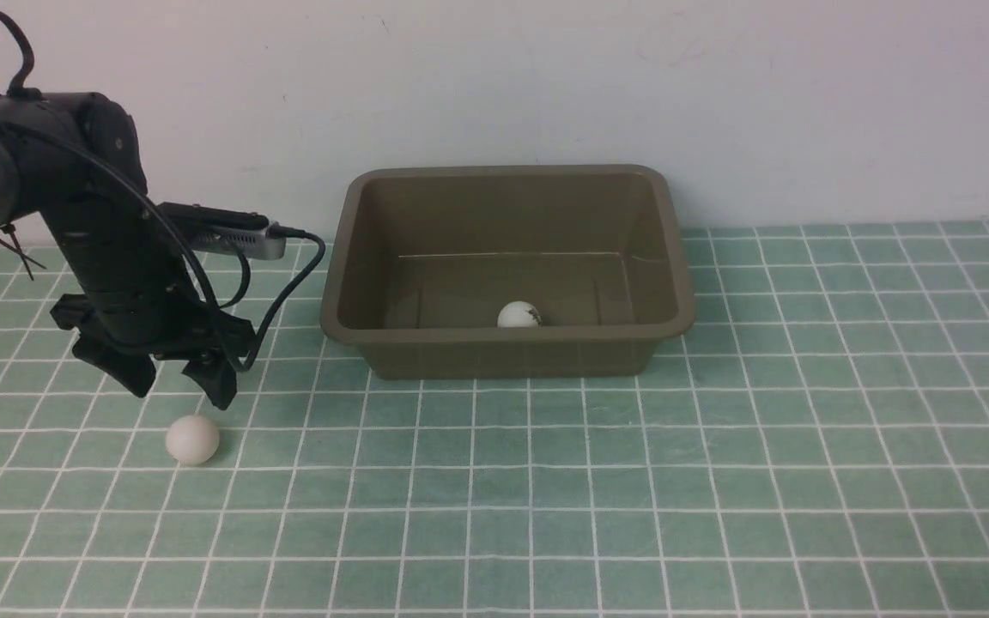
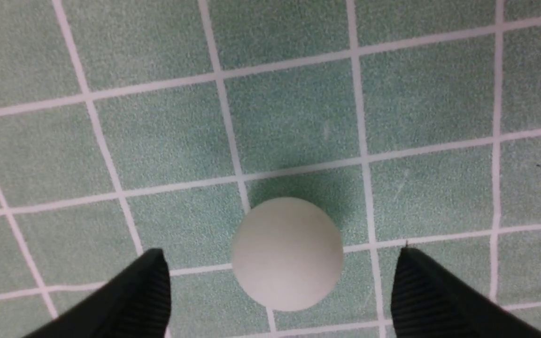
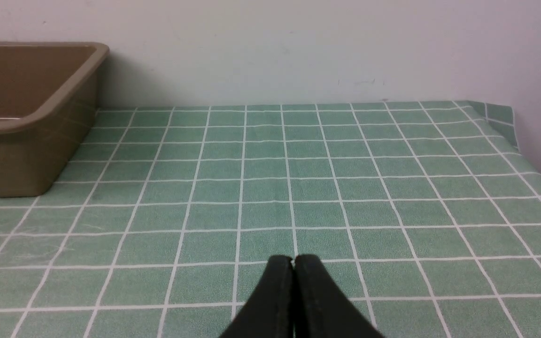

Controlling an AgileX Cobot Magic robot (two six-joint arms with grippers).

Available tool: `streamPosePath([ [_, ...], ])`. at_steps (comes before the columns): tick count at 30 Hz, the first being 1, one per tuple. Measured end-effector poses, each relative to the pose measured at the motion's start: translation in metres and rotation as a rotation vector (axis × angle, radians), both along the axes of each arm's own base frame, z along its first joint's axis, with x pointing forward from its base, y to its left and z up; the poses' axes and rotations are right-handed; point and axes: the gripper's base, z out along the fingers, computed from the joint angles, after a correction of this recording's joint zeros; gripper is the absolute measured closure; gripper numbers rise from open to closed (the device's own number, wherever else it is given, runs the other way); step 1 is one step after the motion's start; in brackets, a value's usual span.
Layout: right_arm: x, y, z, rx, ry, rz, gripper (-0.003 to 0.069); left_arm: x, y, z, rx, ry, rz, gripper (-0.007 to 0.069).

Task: Put the table tennis balls in the box on the green coffee tablecloth.
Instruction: 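Reach for and grasp a ping pong ball on the table beside the basket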

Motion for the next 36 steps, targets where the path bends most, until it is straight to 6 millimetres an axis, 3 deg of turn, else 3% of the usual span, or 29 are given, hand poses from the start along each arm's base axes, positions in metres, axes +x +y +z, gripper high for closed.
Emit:
streamPosePath([
  [11,0.000,0.000,0.000,0.000,0.000,0.000,0.0675,-0.001,0.001,-0.024,0.016,0.101,-0.006,0.0059],
  [36,0.000,0.000,0.000,0.000,0.000,0.000,0.0675,0.004,0.000,-0.030,0.006,0.070,-0.001,0.0059],
])
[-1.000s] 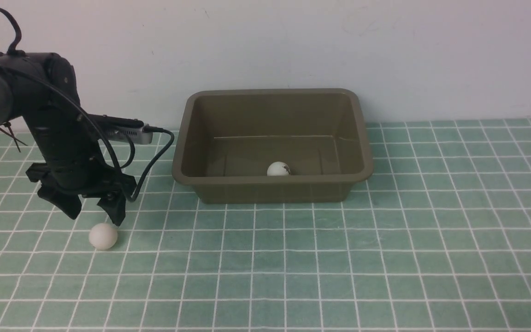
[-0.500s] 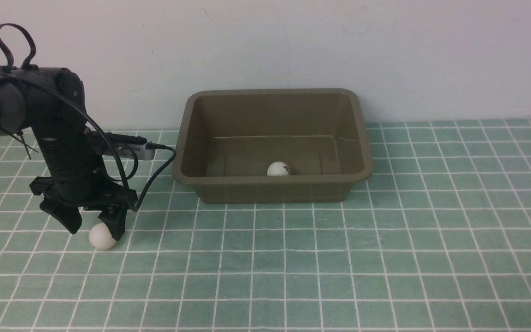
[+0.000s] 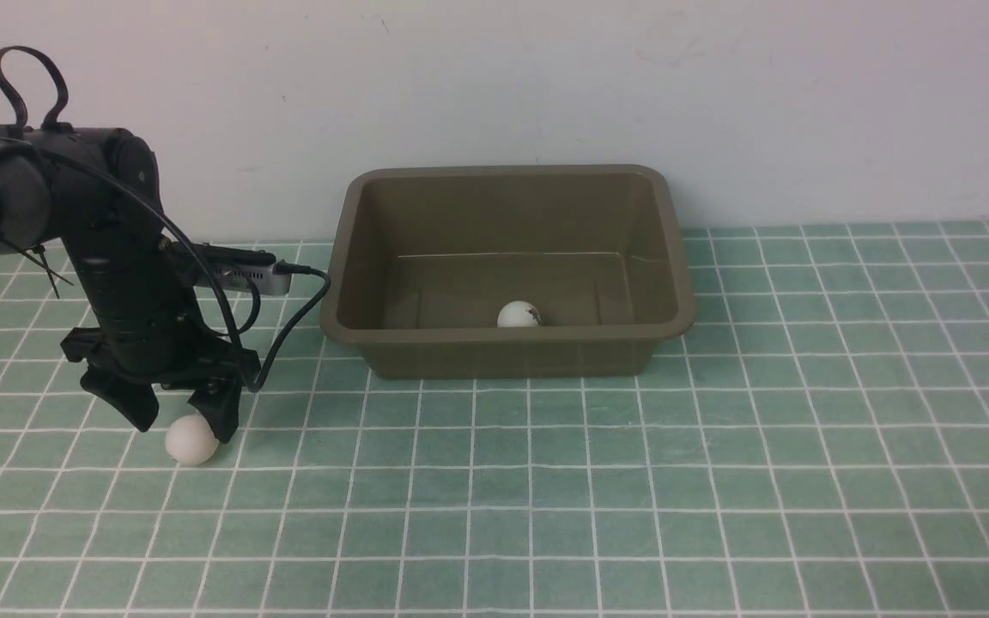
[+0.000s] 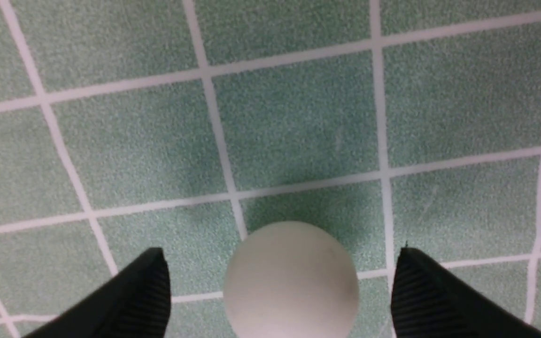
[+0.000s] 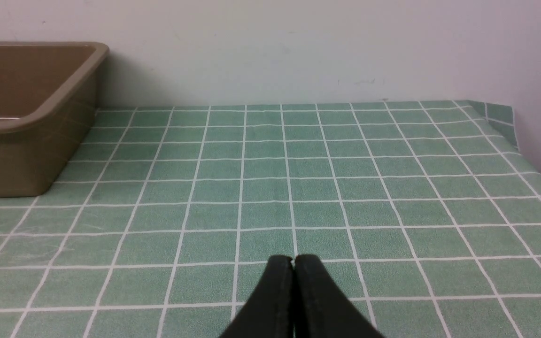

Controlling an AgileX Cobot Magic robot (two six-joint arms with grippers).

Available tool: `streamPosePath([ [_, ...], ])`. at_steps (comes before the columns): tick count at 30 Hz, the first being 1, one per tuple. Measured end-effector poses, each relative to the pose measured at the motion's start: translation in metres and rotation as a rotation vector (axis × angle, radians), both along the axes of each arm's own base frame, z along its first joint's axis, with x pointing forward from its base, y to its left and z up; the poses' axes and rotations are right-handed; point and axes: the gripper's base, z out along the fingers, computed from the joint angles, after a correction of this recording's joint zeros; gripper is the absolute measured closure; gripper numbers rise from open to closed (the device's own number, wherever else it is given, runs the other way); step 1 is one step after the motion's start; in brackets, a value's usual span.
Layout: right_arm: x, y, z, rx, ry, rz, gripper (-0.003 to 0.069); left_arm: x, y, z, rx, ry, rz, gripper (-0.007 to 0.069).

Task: Put the table tennis balls in the box on the green coffee tablecloth.
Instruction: 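Reach for and grasp a ping pong ball on the table beside the basket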

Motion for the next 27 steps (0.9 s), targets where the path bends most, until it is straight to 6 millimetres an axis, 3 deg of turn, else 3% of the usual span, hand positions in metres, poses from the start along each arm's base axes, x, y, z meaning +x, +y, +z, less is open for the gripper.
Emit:
streamPosePath([
  [10,0.0000,0.0000,0.0000,0.000,0.000,0.000,0.0675,0.0000,0.0000,-0.0075,0.001,0.026,0.000,0.0081],
  [18,0.0000,0.0000,0.0000,0.000,0.000,0.000,0.0675,-0.0015,0.0000,-0.0075,0.001,0.043,0.000,0.0272],
  [27,0.0000,0.0000,0.0000,0.000,0.000,0.000,0.0675,-0.0027,0.0000,-0.0057,0.001,0.064,-0.001,0.0272],
])
